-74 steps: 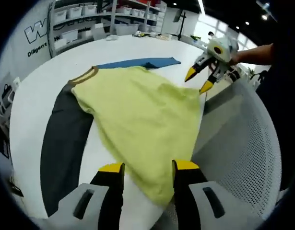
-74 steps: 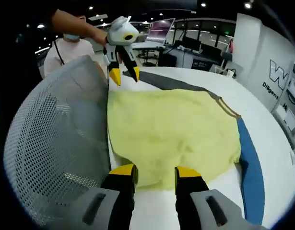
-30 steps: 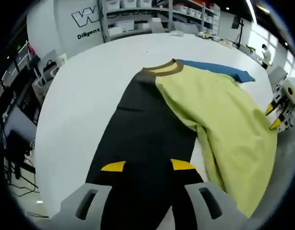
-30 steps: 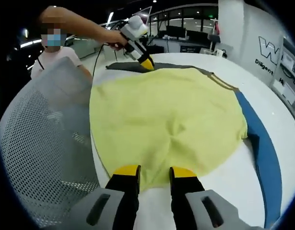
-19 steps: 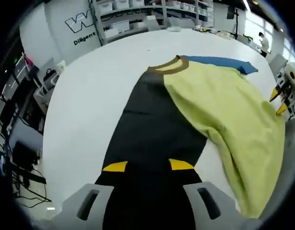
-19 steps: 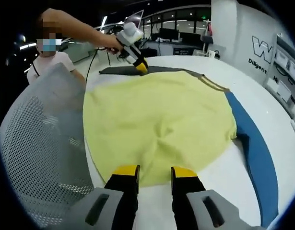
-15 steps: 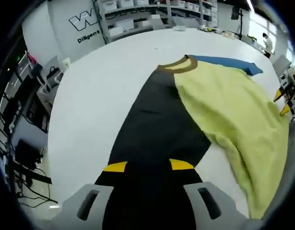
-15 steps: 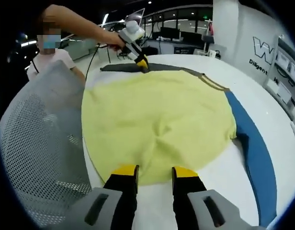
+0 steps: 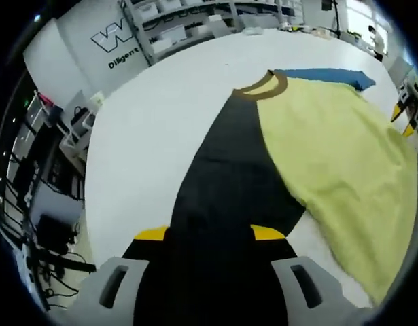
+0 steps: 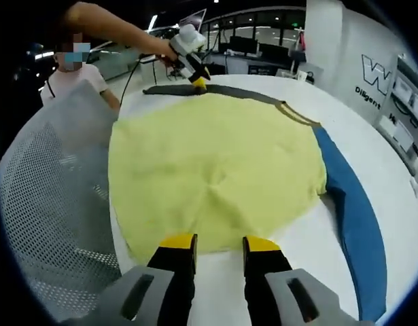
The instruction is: Fold the garment on the visible template until the final outline fits inside the template.
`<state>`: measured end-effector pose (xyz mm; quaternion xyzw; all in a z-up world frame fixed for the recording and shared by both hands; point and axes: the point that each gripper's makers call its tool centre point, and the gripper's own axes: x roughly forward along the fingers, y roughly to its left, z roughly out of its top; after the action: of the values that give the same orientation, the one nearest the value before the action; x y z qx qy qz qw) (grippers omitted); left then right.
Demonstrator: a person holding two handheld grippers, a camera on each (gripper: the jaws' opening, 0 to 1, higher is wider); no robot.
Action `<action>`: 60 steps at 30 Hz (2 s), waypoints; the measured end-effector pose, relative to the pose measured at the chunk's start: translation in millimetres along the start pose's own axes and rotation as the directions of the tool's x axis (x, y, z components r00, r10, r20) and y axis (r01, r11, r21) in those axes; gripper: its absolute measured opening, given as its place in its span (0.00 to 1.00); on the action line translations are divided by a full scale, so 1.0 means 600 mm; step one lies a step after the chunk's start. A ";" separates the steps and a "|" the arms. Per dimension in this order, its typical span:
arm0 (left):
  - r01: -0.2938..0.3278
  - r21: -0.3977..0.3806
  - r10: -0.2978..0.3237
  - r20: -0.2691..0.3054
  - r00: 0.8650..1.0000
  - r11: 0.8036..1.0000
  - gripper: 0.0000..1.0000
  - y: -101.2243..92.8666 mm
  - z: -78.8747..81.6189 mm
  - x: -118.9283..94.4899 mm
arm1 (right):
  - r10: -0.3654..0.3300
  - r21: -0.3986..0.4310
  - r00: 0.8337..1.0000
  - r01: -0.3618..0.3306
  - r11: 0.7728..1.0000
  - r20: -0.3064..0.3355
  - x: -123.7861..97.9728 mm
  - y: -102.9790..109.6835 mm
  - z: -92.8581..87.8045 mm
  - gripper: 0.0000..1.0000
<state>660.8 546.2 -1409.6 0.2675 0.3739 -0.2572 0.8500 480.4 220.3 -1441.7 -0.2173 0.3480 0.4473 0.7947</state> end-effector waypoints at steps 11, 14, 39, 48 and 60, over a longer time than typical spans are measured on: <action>0.131 0.061 -0.134 0.039 0.990 0.989 0.55 -0.118 0.041 0.007 | -0.018 -0.022 1.000 0.019 1.000 0.006 0.013 0.009 0.003 0.22; 0.126 0.083 -0.126 0.001 0.992 0.989 0.53 -0.109 0.026 0.027 | -0.020 0.043 1.000 0.020 0.999 -0.015 0.009 -0.004 -0.007 0.30; 0.095 0.138 -0.108 0.087 0.990 0.986 0.56 -0.098 0.063 0.030 | -0.020 -0.162 1.000 0.019 0.987 -0.002 -0.009 -0.030 0.024 0.32; 0.219 0.140 -0.233 0.095 0.968 0.966 0.65 -0.182 0.055 0.004 | 0.033 -0.048 0.997 -0.036 0.998 -0.065 0.011 0.003 -0.008 0.31; 0.297 0.094 -0.300 0.024 0.954 0.950 0.70 -0.217 0.008 0.000 | -0.010 0.049 0.999 0.012 0.999 -0.052 -0.001 0.031 -0.017 0.35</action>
<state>580.1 448.8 -1441.0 0.2408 0.3819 -0.4041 0.7956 460.1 222.6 -1448.7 -0.2112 0.3782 0.4286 0.7929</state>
